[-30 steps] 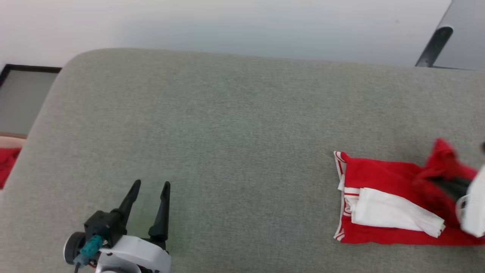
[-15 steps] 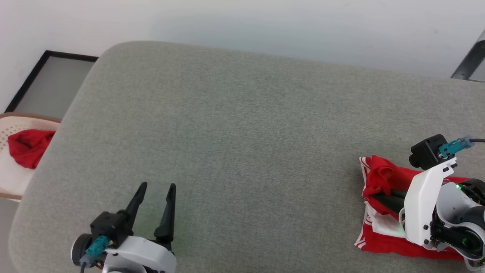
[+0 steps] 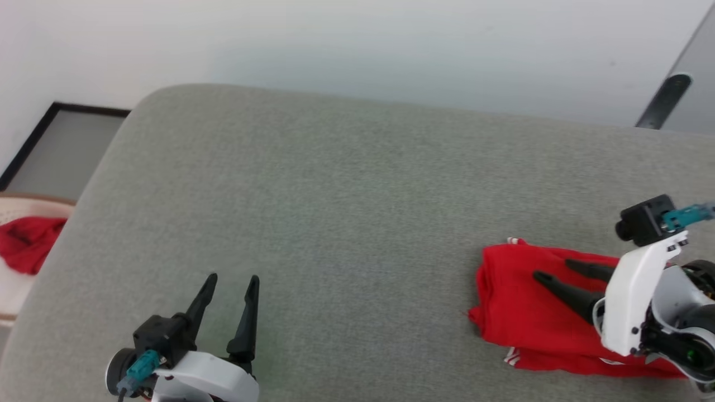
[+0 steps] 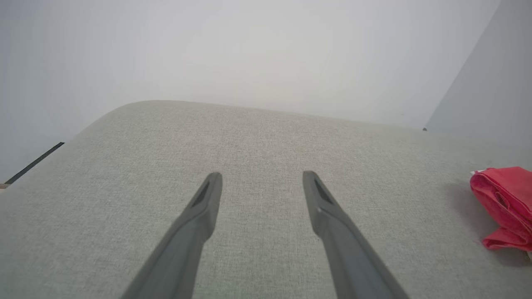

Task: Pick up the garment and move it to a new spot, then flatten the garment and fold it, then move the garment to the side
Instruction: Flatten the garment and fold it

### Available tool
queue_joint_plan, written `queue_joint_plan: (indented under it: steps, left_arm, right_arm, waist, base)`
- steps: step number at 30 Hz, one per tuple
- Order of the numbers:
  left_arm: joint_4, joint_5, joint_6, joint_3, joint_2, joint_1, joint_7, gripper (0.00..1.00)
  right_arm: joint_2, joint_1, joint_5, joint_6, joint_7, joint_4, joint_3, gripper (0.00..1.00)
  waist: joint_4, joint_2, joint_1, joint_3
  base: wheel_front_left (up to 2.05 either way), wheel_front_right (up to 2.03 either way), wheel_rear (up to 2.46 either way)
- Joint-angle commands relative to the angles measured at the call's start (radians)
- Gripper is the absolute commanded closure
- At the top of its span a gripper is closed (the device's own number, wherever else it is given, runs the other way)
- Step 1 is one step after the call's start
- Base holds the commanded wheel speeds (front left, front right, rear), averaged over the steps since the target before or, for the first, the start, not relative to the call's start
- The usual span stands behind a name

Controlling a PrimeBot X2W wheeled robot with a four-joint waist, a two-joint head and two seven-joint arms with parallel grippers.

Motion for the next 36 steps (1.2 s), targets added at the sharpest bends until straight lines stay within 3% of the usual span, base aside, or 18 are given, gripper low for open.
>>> queue_joint_plan:
  steps: [1, 11, 20, 28, 36]
  left_arm:
    - [0.007, -0.006, -0.006, 0.001, 0.002, 0.005, -0.004, 0.0]
    - [0.072, -0.016, -0.038, -0.001, 0.023, -0.045, 0.001, 0.0]
    - [0.113, -0.023, -0.041, 0.021, 0.064, -0.028, -0.001, 0.0]
    - [0.063, -0.026, -0.016, 0.051, 0.089, 0.058, -0.003, 0.0]
    - [-0.062, -0.026, 0.05, 0.102, 0.112, 0.19, -0.004, 0.0]
  right_arm:
    - [-0.012, 0.004, -0.005, 0.0, -0.027, 0.001, -0.009, 0.0]
    - [-0.079, 0.057, -0.054, 0.0, -0.367, 0.107, -0.067, 0.0]
    - [-0.088, 0.136, -0.093, 0.0, -0.587, 0.203, -0.092, 0.0]
    - [-0.084, 0.248, -0.114, 0.0, -0.666, 0.191, -0.137, 0.0]
    - [-0.063, 0.347, -0.144, 0.0, -0.663, 0.129, -0.222, 0.0]
  waist:
    - [-0.03, 0.0, 0.0, -0.024]
    - [-0.106, 0.0, 0.0, -0.072]
    - [-0.151, 0.0, 0.0, -0.103]
    - [-0.164, 0.0, 0.0, -0.125]
    - [-0.158, 0.0, 0.0, -0.141]
  base:
    - [0.0, 0.0, 0.0]
    - [0.0, 0.0, 0.0]
    - [0.0, 0.0, 0.0]
    - [0.0, 0.0, 0.0]
    - [0.0, 0.0, 0.0]
